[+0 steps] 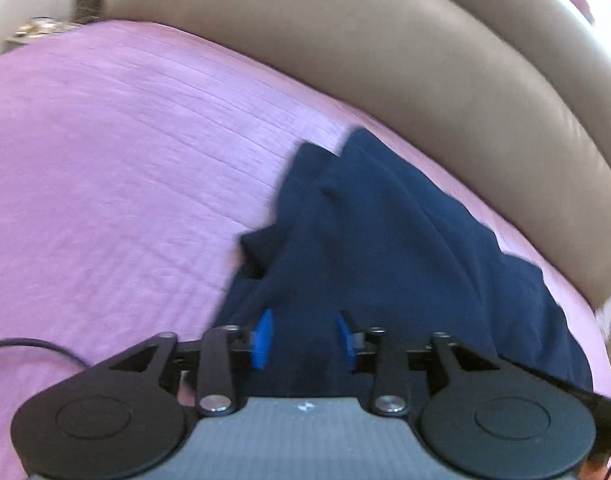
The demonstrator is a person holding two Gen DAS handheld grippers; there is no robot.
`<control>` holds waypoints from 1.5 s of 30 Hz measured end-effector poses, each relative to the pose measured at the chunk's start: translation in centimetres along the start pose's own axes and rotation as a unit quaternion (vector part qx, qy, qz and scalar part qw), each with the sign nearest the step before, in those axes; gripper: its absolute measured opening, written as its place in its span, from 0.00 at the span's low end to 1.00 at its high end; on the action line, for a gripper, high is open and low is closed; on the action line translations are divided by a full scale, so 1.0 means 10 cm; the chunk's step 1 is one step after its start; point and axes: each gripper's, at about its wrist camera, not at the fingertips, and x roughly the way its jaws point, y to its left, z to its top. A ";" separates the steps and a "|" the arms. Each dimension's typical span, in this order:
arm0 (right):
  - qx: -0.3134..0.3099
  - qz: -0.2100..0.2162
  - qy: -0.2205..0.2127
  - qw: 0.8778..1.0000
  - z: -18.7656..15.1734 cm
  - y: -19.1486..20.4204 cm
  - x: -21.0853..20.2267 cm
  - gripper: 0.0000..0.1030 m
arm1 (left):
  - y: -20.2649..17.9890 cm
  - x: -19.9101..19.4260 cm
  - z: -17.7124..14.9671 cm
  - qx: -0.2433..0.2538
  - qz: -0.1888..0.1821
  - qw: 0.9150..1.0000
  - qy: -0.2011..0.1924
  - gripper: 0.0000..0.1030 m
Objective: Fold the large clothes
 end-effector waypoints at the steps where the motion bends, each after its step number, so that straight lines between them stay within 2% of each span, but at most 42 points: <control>1: 0.001 -0.001 -0.002 1.000 0.00 -0.01 -0.01 0.00 | 0.05 -0.08 -0.02 -0.009 0.007 1.000 -0.006 0.47; 4: 0.020 0.007 -0.012 1.000 -0.01 -0.05 -0.07 0.00 | 0.22 -0.25 -0.10 -0.043 0.028 0.999 -0.014 0.55; 8: 0.043 0.019 -0.028 0.999 -0.16 -0.15 -0.39 0.01 | 0.45 -0.20 -0.20 -0.110 -0.012 0.993 0.026 0.58; 10: 0.047 0.022 -0.037 0.998 -0.22 -0.15 -0.54 0.04 | 0.49 -0.17 -0.28 -0.123 -0.019 0.991 0.038 0.60; 13: 0.045 0.019 -0.045 0.998 -0.32 -0.12 -0.76 0.07 | 0.47 -0.18 -0.32 -0.127 -0.021 0.991 0.025 0.66; 18: 0.052 0.023 -0.049 0.997 -0.33 -0.16 -0.84 0.09 | 0.47 -0.06 -0.33 -0.152 -0.030 0.988 0.001 0.76; 21: 0.059 0.023 -0.050 0.997 -0.34 -0.15 -0.81 0.10 | 0.43 0.02 -0.33 -0.148 -0.043 0.988 -0.021 0.77; 23: 0.063 0.024 -0.050 0.996 -0.36 -0.16 -0.79 0.10 | 0.45 0.08 -0.34 -0.158 -0.056 0.985 -0.039 0.70; 24: 0.067 0.026 -0.051 0.996 -0.38 -0.18 -0.80 0.10 | 0.48 0.08 -0.34 -0.168 -0.059 0.983 -0.046 0.57; 25: 0.071 0.029 -0.052 0.996 -0.38 -0.19 -0.80 0.10 | 0.52 0.10 -0.34 -0.183 -0.065 0.980 -0.050 0.36; 27: 0.074 0.031 -0.055 0.995 -0.40 -0.21 -0.81 0.10 | 0.62 0.18 -0.38 -0.218 -0.109 0.969 -0.032 0.10; 28: 0.073 0.031 -0.056 0.995 -0.40 -0.21 -0.81 0.10 | 0.64 0.20 -0.42 -0.230 -0.122 0.965 -0.027 0.10; 31: 0.066 0.029 -0.058 0.996 -0.40 -0.20 -0.82 0.10 | 0.56 0.17 -0.46 -0.206 -0.116 0.971 -0.034 0.12; 32: 0.066 0.029 -0.059 0.996 -0.39 -0.19 -0.82 0.10 | 0.55 0.17 -0.46 -0.209 -0.118 0.970 -0.035 0.15; 33: 0.067 0.029 -0.063 0.995 -0.37 -0.19 -0.84 0.10 | 0.54 0.18 -0.45 -0.214 -0.118 0.969 -0.036 0.23; 34: 0.069 0.031 -0.069 0.995 -0.35 -0.18 -0.87 0.10 | 0.53 0.20 -0.44 -0.216 -0.122 0.968 -0.036 0.26; 35: 0.069 0.031 -0.077 0.994 -0.32 -0.17 -0.91 0.10 | 0.50 0.22 -0.42 -0.210 -0.120 0.970 -0.037 0.27; 37: 0.067 0.029 -0.091 0.993 -0.26 -0.13 -0.96 0.11 | 0.42 0.26 -0.39 -0.192 -0.118 0.973 -0.040 0.37; 39: 0.066 0.038 -0.095 0.993 -0.19 -0.08 -0.98 0.11 | 0.34 0.31 -0.38 -0.182 -0.113 0.976 -0.044 0.42; 43: 0.045 0.023 -0.078 0.996 -0.14 0.08 -0.89 0.11 | 0.18 0.41 -0.32 -0.158 -0.095 0.982 -0.047 0.41; 44: 0.039 0.019 -0.072 0.996 -0.15 0.11 -0.85 0.11 | 0.16 0.43 -0.31 -0.154 -0.091 0.983 -0.047 0.38; 45: 0.036 0.014 -0.060 0.997 -0.17 0.13 -0.79 0.11 | 0.14 0.44 -0.30 -0.149 -0.083 0.984 -0.045 0.29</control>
